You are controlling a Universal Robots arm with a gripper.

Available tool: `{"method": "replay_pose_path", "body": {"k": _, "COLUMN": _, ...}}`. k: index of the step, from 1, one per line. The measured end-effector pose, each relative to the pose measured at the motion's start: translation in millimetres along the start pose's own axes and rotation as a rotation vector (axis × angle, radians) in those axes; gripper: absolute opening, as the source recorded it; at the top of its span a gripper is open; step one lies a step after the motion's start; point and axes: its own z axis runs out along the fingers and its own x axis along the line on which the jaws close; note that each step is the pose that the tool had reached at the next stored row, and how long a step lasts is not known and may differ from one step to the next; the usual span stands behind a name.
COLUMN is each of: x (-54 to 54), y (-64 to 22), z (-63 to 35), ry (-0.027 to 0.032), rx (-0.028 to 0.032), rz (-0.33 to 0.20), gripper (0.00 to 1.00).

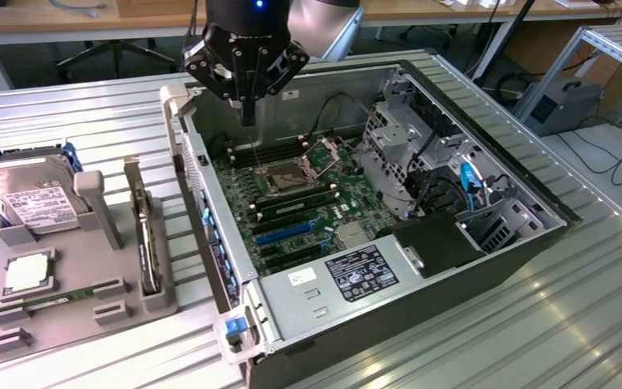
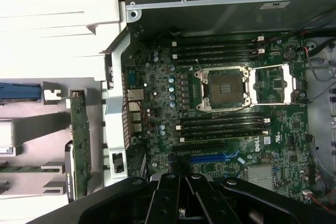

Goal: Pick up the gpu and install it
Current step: 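Reach for the gpu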

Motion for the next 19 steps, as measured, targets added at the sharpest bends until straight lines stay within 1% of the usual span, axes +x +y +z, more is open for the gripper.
{"method": "replay_pose_path", "body": {"k": 7, "x": 3.0, "y": -0.2, "z": -0.1, "ry": -0.0001, "rx": 0.0013, "rz": 0.0, "gripper": 0.11}}
{"method": "replay_pose_path", "body": {"k": 19, "x": 6.6, "y": -0.5, "z": -0.2, "ry": -0.0001, "rx": 0.0018, "rz": 0.0, "gripper": 0.11}}
